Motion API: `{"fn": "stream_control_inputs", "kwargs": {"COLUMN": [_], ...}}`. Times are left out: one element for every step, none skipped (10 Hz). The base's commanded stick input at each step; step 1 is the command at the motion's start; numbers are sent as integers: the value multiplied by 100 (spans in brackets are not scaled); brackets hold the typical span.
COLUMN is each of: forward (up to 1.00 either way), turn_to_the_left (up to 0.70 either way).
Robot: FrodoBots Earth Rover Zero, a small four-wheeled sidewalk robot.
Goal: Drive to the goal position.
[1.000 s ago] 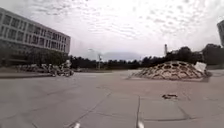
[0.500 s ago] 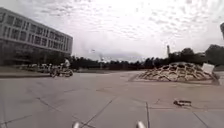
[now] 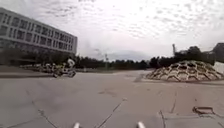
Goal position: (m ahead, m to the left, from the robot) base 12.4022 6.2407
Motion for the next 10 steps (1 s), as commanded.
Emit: {"fn": "stream_control_inputs", "kwargs": {"forward": [70,70,70,70,70,70,70,70,70,70], "turn_to_the_left": [0,0,0,0,0,0,0,0,0,0]}}
